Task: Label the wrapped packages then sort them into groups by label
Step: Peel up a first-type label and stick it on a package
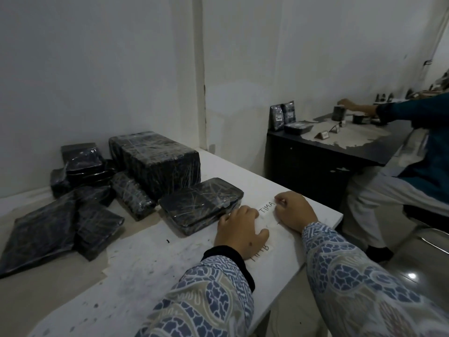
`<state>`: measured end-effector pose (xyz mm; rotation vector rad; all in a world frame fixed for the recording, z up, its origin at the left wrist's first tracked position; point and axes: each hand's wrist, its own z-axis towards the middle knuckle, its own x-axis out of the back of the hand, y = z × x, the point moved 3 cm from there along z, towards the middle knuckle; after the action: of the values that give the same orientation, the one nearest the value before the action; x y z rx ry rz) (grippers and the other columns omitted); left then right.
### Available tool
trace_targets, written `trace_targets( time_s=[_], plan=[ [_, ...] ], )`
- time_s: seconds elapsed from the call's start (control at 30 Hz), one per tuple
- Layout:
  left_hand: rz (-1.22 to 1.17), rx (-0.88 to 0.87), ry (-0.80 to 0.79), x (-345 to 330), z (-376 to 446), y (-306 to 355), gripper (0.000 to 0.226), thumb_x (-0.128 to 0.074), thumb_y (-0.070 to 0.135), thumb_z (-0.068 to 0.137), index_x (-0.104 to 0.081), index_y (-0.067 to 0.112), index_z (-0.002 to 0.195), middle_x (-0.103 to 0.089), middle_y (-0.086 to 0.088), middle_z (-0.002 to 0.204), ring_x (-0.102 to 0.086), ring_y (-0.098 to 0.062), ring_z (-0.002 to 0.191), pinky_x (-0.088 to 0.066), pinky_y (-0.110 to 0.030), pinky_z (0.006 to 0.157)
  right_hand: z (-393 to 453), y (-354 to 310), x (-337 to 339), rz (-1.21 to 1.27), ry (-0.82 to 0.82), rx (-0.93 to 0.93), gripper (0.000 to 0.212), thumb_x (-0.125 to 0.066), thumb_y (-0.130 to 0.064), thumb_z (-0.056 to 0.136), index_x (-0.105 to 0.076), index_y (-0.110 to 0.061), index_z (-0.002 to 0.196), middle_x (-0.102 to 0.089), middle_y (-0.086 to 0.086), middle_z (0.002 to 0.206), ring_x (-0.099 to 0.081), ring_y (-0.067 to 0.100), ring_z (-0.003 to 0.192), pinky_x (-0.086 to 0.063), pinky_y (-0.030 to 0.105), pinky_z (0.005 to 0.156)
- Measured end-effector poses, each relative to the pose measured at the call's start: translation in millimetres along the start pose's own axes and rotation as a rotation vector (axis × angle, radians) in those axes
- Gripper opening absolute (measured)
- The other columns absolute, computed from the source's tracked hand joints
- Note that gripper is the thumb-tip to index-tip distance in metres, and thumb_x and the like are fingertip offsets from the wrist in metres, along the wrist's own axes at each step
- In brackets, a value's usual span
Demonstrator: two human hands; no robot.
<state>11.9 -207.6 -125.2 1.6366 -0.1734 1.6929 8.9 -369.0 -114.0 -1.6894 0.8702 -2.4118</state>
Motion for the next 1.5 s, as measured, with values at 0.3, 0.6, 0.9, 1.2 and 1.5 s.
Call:
trace_targets(
  time_s=[0.3,0.6,0.9,1.2,1.5],
  plan=[
    [-0.005,0.056,0.029,-5,4,-3,0.060,-0.045,0.047,0.087,-0.032,0.017,0.137,-0.035,-0.005,0.139,-0.031,-0.025,0.132,-0.022,-0.041,0.111,27,6,-8,-0.022,0.000,0.026,0.028,-0.051,-0.015,0.087,-0.069,-0.012,0.109,-0.056,0.011,0.128,-0.050,0.030,0.118,-0.040,0.039,0.102],
    [-0.035,0.057,0.045,-5,2,-3,0.058,-0.046,0.046,0.088,-0.031,0.017,0.135,-0.036,-0.002,0.141,-0.030,-0.022,0.133,-0.022,-0.038,0.111,30,4,-9,-0.033,0.009,-0.019,0.018,-0.054,-0.024,0.088,-0.069,-0.018,0.096,-0.062,0.005,0.116,-0.053,0.026,0.111,-0.047,0.044,0.092],
    [-0.002,0.048,0.034,-7,6,-5,0.051,-0.044,0.047,0.088,-0.038,0.021,0.133,-0.038,-0.003,0.136,-0.031,-0.023,0.131,-0.023,-0.040,0.110,31,0,-17,-0.089,0.065,0.004,0.020,-0.037,-0.023,0.096,-0.052,-0.010,0.100,-0.061,0.012,0.100,-0.054,0.030,0.096,-0.042,0.044,0.089],
    [-0.030,0.054,0.054,-4,3,-3,0.039,-0.047,0.044,0.088,-0.045,0.016,0.116,-0.045,-0.003,0.123,-0.039,-0.024,0.119,-0.030,-0.037,0.105,16,-2,-4,0.387,0.210,0.013,0.013,-0.033,-0.021,0.099,-0.041,-0.012,0.093,-0.053,0.007,0.085,-0.059,0.027,0.081,-0.052,0.042,0.072],
    [-0.014,0.049,0.049,-3,3,-3,0.036,-0.047,0.044,0.088,-0.045,0.016,0.110,-0.045,-0.004,0.120,-0.040,-0.024,0.117,-0.031,-0.039,0.103,6,10,10,0.757,0.098,-0.062,0.026,-0.063,-0.004,0.083,-0.054,-0.012,0.107,-0.056,-0.002,0.093,-0.062,0.019,0.086,-0.056,0.024,0.064]
  ],
)
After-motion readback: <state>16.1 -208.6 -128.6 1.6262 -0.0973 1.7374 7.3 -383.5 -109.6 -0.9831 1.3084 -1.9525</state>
